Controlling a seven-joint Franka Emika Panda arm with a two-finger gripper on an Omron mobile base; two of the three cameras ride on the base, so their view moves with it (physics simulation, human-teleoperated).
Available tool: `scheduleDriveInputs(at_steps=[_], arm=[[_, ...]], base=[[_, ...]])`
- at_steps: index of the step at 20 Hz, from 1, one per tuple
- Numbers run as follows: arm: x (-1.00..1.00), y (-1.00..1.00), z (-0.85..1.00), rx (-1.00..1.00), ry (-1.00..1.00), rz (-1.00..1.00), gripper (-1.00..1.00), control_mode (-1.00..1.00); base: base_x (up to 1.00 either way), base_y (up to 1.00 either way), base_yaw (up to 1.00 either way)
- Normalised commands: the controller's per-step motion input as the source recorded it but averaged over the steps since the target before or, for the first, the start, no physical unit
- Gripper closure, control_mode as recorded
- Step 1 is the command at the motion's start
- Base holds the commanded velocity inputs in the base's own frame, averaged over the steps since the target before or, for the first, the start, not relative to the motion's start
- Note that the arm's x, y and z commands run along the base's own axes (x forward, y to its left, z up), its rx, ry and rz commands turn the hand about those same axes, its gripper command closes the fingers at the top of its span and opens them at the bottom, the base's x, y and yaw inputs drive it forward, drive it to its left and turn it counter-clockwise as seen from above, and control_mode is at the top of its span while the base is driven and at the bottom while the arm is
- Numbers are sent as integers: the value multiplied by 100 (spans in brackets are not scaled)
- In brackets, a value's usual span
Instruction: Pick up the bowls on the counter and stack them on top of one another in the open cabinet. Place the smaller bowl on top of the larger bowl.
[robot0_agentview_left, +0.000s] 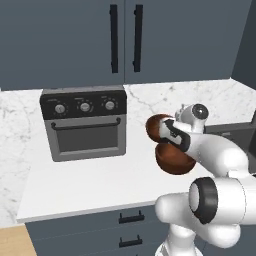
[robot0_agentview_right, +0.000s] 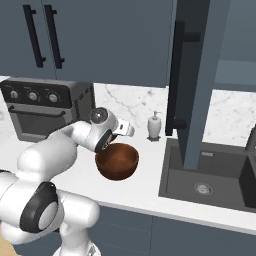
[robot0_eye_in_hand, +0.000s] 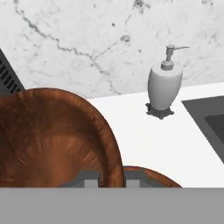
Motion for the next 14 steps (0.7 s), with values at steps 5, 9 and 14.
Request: scheduleDriveInputs(at_steps=[5, 9, 14], arm=[[-65, -18, 32, 3, 8, -9, 100, -100], [-51, -46, -28, 0, 12, -7, 100, -100], [-17, -16, -17, 0, 0, 0, 100, -100]], base=[[0, 0, 0], [0, 0, 0], [0, 0, 0]])
